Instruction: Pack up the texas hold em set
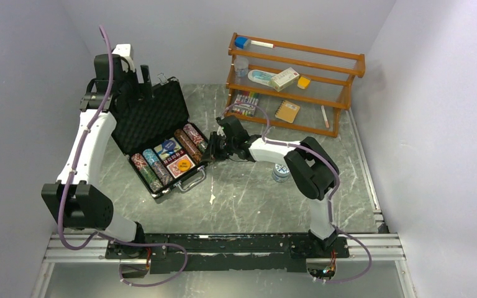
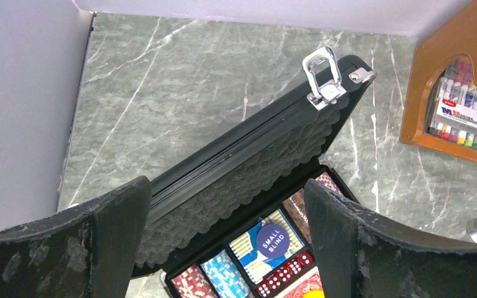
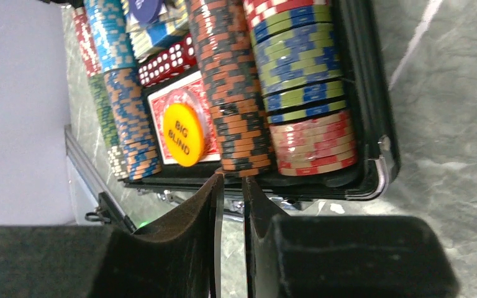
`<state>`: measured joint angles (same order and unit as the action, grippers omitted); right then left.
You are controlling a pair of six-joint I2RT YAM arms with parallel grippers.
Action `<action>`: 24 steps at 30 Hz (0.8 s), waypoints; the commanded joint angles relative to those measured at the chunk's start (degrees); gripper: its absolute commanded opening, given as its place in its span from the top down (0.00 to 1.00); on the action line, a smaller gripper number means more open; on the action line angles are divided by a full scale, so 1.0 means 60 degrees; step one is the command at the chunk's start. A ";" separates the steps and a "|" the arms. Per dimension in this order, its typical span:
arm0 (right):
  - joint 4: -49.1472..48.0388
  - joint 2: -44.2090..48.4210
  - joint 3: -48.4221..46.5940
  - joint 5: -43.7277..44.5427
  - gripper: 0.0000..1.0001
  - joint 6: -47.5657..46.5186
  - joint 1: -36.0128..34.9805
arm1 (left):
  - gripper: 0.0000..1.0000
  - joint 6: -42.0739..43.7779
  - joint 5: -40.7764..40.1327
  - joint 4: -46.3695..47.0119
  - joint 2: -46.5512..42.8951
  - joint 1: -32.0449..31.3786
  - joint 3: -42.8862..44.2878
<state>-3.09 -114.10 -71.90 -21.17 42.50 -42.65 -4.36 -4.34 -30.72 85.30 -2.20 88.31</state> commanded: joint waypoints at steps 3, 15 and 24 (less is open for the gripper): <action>0.0054 -0.0421 -0.0311 0.0823 0.79 0.0129 -0.0003 | 0.04 -0.0211 0.0362 0.0483 -0.0154 0.0247 -0.0080; 0.1452 -0.0347 -0.0726 0.2155 0.77 0.0089 0.0004 | 0.06 -0.0520 -0.0023 0.0264 0.0048 0.0336 -0.0235; 0.0535 0.1106 -0.0107 0.1484 0.48 -0.0111 0.0025 | 0.08 -0.0727 -0.0118 -0.0332 0.0331 0.0366 -0.0235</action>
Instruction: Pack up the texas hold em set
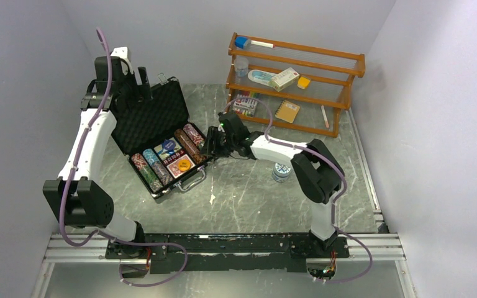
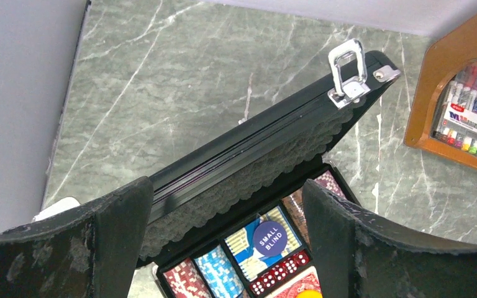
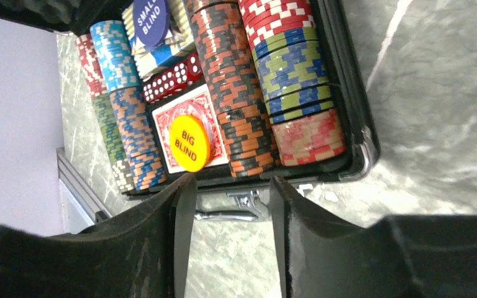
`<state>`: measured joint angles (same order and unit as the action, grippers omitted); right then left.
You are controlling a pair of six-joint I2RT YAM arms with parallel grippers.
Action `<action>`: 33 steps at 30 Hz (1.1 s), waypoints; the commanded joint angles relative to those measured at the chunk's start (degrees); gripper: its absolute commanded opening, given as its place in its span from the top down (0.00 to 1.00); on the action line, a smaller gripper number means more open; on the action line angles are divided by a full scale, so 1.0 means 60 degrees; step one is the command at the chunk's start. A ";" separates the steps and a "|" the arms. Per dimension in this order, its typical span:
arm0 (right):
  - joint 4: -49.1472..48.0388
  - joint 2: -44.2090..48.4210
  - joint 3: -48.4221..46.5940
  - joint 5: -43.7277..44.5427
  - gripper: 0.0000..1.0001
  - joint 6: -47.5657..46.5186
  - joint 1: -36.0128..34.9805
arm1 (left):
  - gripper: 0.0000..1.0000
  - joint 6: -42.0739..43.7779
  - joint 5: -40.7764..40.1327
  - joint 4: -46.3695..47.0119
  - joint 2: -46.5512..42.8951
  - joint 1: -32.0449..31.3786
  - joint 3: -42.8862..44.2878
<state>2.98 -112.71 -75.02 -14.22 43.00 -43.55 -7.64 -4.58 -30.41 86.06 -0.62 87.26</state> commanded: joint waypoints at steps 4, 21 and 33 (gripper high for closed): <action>-0.0459 0.1131 0.0550 0.0346 0.43 -0.0115 0.0209 | 0.08 -0.0228 0.0046 -0.0700 0.0358 0.0104 -0.0046; -0.0414 0.1773 0.1180 0.0173 0.43 -0.0149 0.0271 | 0.19 -0.0143 0.1353 -0.1365 0.0522 0.0104 0.0215; -0.0223 0.2457 0.1509 0.0173 0.42 -0.0264 0.0544 | 0.38 -0.0624 0.3791 -0.2295 -0.0629 0.0079 -0.1532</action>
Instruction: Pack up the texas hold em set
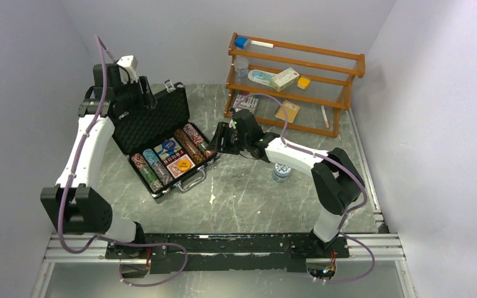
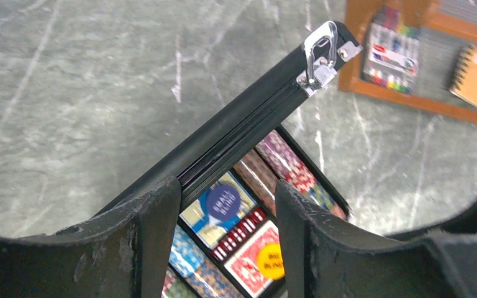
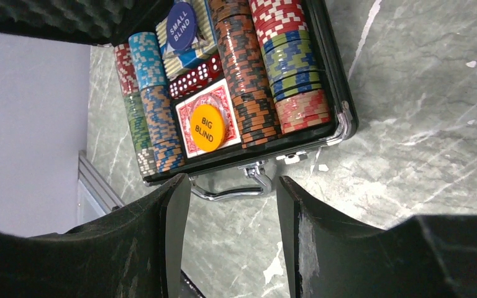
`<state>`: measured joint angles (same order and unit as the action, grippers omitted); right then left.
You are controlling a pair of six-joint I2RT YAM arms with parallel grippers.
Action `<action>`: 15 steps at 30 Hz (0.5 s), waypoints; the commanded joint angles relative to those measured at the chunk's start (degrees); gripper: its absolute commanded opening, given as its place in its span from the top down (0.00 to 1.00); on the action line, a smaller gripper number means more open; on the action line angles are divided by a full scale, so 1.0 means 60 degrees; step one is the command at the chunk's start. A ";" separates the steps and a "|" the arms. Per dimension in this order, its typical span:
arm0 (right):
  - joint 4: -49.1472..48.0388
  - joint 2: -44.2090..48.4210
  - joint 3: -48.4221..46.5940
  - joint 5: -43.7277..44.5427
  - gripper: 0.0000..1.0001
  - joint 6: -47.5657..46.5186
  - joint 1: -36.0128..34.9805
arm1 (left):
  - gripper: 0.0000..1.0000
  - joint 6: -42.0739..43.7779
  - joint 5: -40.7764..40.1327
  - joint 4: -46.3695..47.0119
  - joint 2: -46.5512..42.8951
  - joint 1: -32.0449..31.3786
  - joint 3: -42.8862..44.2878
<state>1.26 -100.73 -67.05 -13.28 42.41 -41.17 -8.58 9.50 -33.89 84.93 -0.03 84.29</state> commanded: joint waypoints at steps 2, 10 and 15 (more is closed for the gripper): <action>0.0117 0.0566 0.0220 0.0021 0.42 -0.0216 0.0192 | 0.38 -0.0541 0.1946 -0.1601 -0.0898 -0.0051 -0.1485; 0.0449 0.1129 0.0649 -0.0081 0.42 -0.0337 0.0295 | 0.37 -0.0730 0.5074 -0.0963 -0.1822 -0.0068 -0.2997; 0.0801 0.1377 0.0968 -0.0033 0.42 -0.0419 0.0328 | 0.40 -0.0946 0.6270 -0.0478 -0.1970 -0.0103 -0.3684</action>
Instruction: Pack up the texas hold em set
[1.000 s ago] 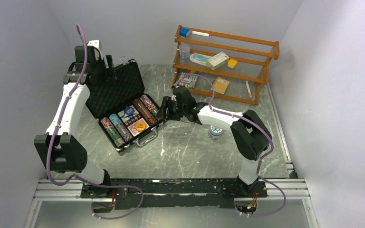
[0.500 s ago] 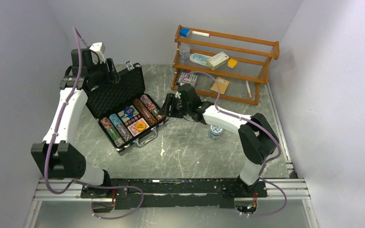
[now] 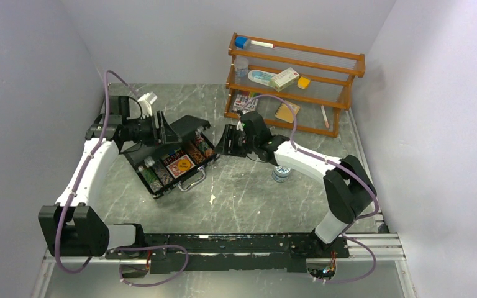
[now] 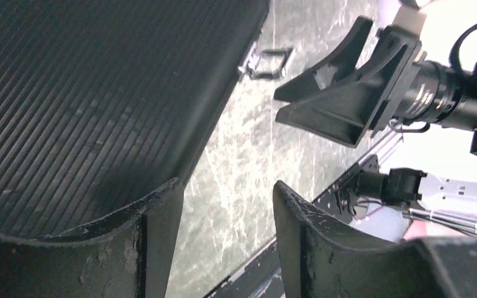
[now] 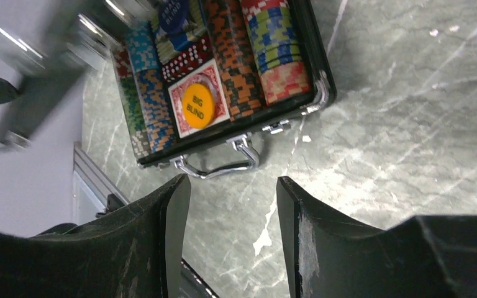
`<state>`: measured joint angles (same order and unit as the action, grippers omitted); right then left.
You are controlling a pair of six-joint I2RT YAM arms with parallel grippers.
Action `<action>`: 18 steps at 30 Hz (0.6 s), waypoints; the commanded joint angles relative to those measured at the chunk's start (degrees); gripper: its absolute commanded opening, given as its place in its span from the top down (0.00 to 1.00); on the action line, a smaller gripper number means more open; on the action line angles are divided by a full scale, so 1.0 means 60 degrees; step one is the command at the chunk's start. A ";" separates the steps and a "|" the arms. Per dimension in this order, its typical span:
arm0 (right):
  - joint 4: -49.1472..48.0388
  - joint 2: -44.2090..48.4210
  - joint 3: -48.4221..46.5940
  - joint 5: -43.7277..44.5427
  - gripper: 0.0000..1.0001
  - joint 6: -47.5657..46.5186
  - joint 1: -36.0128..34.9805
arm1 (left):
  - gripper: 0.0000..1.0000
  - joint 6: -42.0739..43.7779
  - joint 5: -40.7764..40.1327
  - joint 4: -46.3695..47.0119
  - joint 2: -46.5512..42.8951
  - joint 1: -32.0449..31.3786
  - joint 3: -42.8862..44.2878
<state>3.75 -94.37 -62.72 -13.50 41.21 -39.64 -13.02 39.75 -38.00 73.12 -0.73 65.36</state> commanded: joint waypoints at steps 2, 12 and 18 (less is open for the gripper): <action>0.0598 0.0250 0.0272 -0.0023 0.42 -0.0331 0.0073 | 0.40 -0.0485 0.1459 0.0621 -0.0131 -0.0009 -0.0768; 0.0619 -0.0468 -0.0012 -0.0681 0.46 -0.0815 -0.0165 | 0.42 -0.0729 -0.2030 0.0693 0.0374 -0.0719 -0.1056; 0.0763 -0.1091 -0.0446 -0.0475 0.57 -0.0783 -0.0369 | 0.51 -0.0789 -0.3752 0.0561 0.1394 -0.1255 -0.1254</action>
<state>7.53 -98.96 -62.81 -16.75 37.21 -41.21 -17.02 27.49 -34.46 78.17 -6.66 58.98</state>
